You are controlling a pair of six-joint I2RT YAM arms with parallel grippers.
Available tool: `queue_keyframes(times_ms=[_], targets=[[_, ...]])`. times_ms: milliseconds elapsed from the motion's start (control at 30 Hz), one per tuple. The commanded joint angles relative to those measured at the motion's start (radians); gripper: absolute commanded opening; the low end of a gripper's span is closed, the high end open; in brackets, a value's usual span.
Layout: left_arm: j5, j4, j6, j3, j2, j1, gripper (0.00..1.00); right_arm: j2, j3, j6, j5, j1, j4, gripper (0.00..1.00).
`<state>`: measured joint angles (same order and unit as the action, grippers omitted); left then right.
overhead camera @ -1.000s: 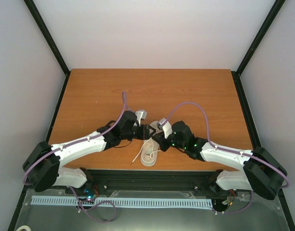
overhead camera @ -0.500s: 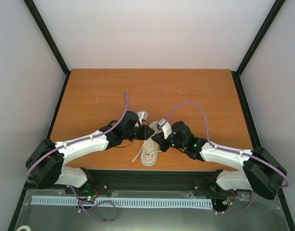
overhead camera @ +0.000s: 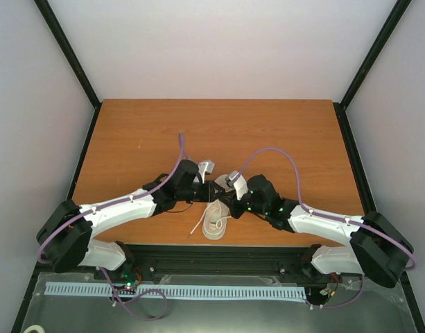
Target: Tie the shoes
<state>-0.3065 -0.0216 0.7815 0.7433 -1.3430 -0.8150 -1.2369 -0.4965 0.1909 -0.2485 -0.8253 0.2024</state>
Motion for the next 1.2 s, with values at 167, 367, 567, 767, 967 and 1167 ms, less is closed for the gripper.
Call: queue_keyframes(times_ms=[167, 367, 567, 767, 967, 1167], targets=[[0.036, 0.018, 0.017, -0.027, 0.045, 0.004, 0.01, 0.032, -0.019, 0.016, 0.05, -0.006, 0.012, 0.08], [0.073, 0.006, 0.018, -0.035, 0.058, 0.004, 0.01, 0.136, -0.015, 0.071, 0.119, -0.006, -0.107, 0.59], [0.089, 0.018, 0.022, -0.049, 0.067, 0.004, 0.01, 0.232, 0.051, 0.108, 0.053, -0.008, -0.16, 0.69], [0.093, 0.028, 0.014, -0.078, 0.089, 0.004, 0.01, 0.202, 0.099, 0.089, -0.065, -0.008, -0.11, 0.75], [0.086, 0.009, -0.015, -0.074, 0.104, 0.004, 0.01, 0.128, 0.078, 0.114, -0.193, 0.008, -0.07, 0.74], [0.096, -0.01, -0.032, -0.082, 0.127, 0.004, 0.01, 0.166, 0.093, 0.111, -0.276, 0.008, -0.112, 0.55]])
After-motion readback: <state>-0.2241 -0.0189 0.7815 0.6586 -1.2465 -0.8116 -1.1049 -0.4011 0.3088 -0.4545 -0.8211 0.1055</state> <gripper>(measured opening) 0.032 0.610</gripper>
